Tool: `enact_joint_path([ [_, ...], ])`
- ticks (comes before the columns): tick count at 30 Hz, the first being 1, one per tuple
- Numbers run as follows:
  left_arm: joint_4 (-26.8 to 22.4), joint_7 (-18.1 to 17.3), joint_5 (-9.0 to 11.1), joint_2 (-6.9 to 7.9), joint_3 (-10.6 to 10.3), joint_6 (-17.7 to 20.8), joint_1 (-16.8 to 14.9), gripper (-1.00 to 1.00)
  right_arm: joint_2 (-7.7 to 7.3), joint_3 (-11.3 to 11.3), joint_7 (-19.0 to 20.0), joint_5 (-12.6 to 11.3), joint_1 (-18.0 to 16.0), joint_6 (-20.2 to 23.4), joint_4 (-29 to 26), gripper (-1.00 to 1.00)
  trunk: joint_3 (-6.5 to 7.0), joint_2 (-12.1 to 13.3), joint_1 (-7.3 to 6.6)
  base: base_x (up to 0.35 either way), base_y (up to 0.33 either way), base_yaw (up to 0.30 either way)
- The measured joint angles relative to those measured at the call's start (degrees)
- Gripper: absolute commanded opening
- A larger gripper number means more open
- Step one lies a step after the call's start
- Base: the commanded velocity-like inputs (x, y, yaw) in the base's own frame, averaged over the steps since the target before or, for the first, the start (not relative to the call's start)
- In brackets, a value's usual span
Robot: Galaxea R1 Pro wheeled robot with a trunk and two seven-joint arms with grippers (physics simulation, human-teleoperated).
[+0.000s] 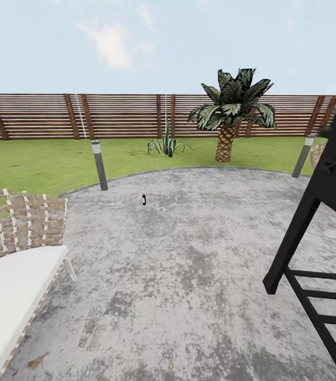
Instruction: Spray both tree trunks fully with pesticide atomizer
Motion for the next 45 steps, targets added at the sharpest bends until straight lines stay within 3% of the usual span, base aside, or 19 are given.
enact_joint_path([
  [45,0.0,0.0,0.0,0.0,0.0,0.0,0.0,1.0,0.0,-0.1,0.0,0.0,0.0,0.0,1.9,1.0,0.0,0.0,0.0,0.34,0.0,0.0],
])
